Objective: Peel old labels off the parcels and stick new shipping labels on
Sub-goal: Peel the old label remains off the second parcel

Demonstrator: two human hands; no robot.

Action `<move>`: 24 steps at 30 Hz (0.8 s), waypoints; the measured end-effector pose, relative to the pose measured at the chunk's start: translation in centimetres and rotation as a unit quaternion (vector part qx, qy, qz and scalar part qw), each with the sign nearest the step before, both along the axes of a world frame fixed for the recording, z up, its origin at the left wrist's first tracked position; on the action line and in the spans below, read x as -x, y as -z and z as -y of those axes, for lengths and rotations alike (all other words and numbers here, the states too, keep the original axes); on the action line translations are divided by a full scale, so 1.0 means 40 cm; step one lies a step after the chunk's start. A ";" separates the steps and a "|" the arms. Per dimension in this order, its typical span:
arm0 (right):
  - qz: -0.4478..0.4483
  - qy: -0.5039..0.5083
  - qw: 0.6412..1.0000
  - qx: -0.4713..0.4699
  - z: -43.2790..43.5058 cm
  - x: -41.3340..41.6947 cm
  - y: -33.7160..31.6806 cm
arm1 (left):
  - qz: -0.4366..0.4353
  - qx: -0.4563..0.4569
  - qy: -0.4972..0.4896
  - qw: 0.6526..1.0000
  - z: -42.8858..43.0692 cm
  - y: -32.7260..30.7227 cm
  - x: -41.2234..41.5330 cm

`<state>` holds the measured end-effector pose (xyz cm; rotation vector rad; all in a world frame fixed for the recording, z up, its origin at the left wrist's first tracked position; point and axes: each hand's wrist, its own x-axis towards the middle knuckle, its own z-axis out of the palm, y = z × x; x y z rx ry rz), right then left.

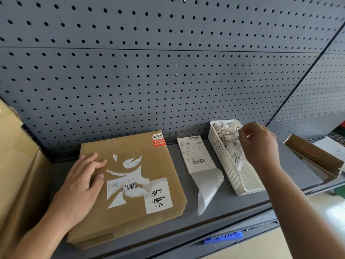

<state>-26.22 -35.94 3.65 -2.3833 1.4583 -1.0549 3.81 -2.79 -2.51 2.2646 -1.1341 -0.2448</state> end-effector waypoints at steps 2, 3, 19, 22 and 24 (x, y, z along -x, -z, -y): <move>-0.009 -0.038 0.999 -0.006 -0.016 -0.025 0.002 | -0.001 -0.001 -0.002 1.000 0.001 0.000 0.000; -0.012 -0.053 0.998 -0.008 -0.024 -0.037 0.002 | -0.001 -0.002 -0.001 1.000 0.001 0.001 0.000; -0.019 -0.170 0.985 -0.006 -0.126 -0.205 0.003 | -0.013 -0.008 -0.011 1.000 0.000 -0.001 0.005; -0.027 -0.213 0.977 -0.014 -0.158 -0.244 0.015 | -0.017 -0.011 -0.015 1.000 0.000 -0.001 0.007; -0.029 -0.239 0.970 -0.027 -0.183 -0.272 0.024 | -0.022 -0.013 -0.017 1.000 0.000 -0.003 0.009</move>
